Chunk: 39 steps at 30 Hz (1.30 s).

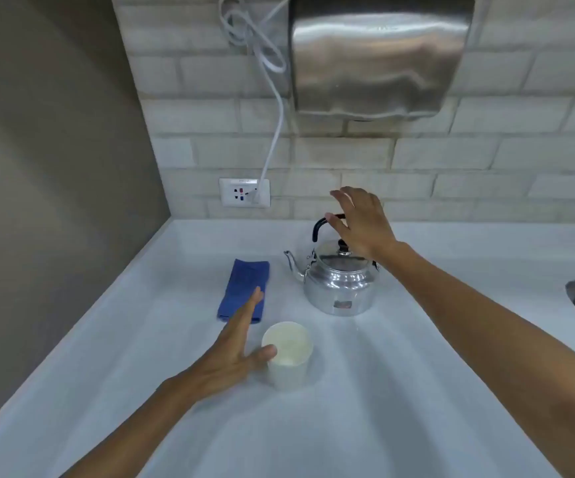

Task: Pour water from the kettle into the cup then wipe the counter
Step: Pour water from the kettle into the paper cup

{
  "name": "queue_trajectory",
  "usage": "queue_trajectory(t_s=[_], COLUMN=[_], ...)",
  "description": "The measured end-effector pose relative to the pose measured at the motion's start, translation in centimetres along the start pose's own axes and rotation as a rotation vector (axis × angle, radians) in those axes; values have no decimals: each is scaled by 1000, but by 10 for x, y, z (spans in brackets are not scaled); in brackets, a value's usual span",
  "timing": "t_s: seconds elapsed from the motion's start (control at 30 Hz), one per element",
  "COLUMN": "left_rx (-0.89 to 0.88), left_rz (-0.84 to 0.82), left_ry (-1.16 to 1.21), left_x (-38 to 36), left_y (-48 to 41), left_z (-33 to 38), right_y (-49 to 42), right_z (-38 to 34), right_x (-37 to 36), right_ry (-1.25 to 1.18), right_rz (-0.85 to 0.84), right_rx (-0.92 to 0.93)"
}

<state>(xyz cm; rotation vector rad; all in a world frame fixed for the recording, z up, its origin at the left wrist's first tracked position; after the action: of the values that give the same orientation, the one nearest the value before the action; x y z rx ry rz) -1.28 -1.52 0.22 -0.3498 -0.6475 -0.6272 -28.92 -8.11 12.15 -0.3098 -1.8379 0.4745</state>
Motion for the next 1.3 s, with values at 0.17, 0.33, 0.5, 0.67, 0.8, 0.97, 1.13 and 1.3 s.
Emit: queue_trajectory(t_s=[0.17,0.33,0.5,0.67,0.8,0.97,1.13,1.3], left_rx=[114,155,201,229,241,250,264,298], left_rz=[-89,-27,39,121,156,181,205,248], left_ry=[101,197,215,232,234,242,270,296], left_x=[-24,-42,-51,-50,-50,-52,-54,-60], left_y=[6,-7,-18,-28,-32,-32,-32,-32], left_z=[-13,-9,-11,-14,-17,-18,-19,-16], right_y=[-23,-38,-43,-42,-40,-31,-17,-8], right_z=[15,19,21,21,17,14,19,16], right_x=[-8,-13,-21,-31,-29,-24,-12,10], right_ry=[33,-89,-113,-105,-113,-183,-248,-260], right_rz=[-64,-117,-100,-92,-49,18,92,125], right_rx=[-166,-343,-379,-405,-422,-424,-378,-307])
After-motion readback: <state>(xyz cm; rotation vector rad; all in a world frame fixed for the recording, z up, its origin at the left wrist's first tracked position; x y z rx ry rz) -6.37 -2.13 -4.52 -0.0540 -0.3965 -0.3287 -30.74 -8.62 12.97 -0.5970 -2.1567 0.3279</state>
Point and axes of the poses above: each hand's wrist, its own y-axis away from the middle knuckle, its own x-axis out of the back of the hand, z = x × y, the point moved 2 cm from there along -y, towards the middle knuckle, and after that the axes turned 7 degrees about -y, right-handed, at the moved point
